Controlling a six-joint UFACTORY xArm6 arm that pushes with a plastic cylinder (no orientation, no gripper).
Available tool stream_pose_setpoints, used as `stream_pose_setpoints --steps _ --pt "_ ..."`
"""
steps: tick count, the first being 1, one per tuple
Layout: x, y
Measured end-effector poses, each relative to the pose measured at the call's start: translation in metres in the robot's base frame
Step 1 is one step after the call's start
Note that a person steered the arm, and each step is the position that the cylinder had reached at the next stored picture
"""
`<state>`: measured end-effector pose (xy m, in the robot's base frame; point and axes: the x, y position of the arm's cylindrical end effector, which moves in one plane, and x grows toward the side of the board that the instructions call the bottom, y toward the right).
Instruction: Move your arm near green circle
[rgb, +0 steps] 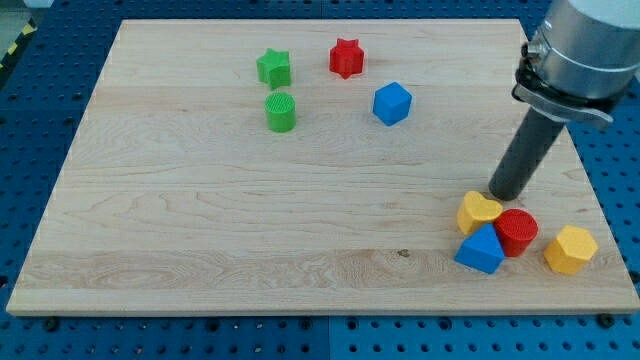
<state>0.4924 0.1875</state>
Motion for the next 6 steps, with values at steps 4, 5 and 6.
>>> stream_pose_setpoints --steps 4,5,6 --pt "-0.097 -0.338" --pt "-0.099 -0.329" --pt "-0.124 -0.289"
